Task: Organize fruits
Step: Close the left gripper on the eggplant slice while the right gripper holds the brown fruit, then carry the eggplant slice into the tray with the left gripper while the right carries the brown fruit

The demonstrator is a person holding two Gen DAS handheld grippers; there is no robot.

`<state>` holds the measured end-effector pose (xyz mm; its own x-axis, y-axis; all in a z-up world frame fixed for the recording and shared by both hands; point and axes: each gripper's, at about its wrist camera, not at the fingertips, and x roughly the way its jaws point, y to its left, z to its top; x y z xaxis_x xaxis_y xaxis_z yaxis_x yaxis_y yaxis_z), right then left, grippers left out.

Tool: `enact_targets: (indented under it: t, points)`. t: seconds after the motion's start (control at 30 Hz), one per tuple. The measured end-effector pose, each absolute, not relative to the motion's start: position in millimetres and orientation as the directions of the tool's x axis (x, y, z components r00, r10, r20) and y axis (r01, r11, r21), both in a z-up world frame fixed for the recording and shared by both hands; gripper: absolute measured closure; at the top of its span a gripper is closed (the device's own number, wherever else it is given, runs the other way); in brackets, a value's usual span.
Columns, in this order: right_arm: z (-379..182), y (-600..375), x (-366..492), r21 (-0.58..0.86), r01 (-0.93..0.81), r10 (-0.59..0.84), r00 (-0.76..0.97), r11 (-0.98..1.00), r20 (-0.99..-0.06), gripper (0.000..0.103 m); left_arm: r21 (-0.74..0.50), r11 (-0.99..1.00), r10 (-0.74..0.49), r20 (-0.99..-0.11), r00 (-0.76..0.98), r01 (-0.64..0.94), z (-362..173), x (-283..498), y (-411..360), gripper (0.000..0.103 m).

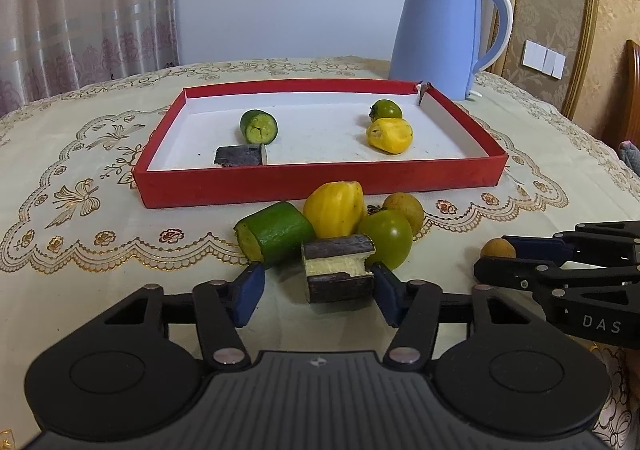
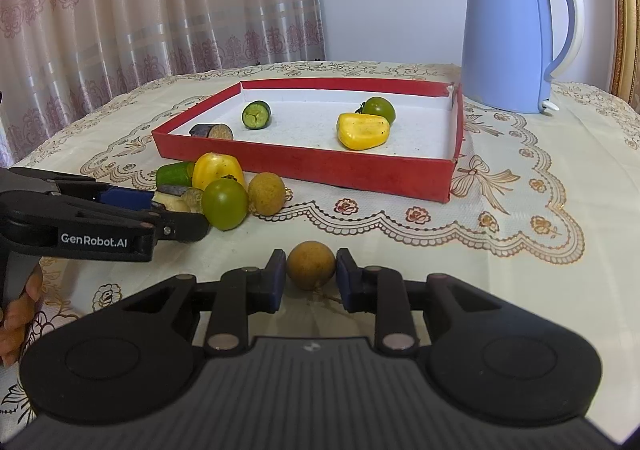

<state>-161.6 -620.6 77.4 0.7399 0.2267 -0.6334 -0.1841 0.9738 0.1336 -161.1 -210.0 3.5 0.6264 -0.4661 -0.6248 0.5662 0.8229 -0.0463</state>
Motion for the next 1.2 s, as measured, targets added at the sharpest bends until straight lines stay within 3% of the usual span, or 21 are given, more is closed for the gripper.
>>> enact_targets:
  t: [0.1, 0.17, 0.2, 0.87, 1.2]
  points:
    - [77.4, -620.6, -161.6, 0.133, -0.184, 0.227, 0.74, 0.974, -0.633, 0.077, -0.044, 0.823, -0.465, -0.625, 0.627, 0.566, 3.8, -160.9, -209.3, 0.055]
    - [77.4, -620.6, -161.5, 0.134, -0.184, 0.227, 0.74, 0.974, -0.633, 0.077, -0.041, 0.82, -0.468, -0.624, 0.626, 0.572, 4.4, -160.8, -209.4, 0.069]
    - [77.4, -620.7, -161.6, 0.134, -0.184, 0.227, 0.74, 0.974, -0.633, 0.077, -0.04, 0.819, -0.468, -0.625, 0.625, 0.573, 4.6, -160.6, -209.1, 0.071]
    - [77.9, -621.3, -161.9, 0.147, -0.183, 0.235, 0.74, 0.972, -0.631, 0.077, 0.0, 0.792, -0.493, -0.59, 0.64, 0.61, 16.2, -180.0, -197.1, 0.071]
    - [78.0, -621.8, -161.6, 0.147, -0.183, 0.235, 0.74, 0.972, -0.63, 0.077, 0.062, 0.779, -0.516, -0.503, 0.693, 0.624, 59.1, -170.6, -191.6, 0.071]
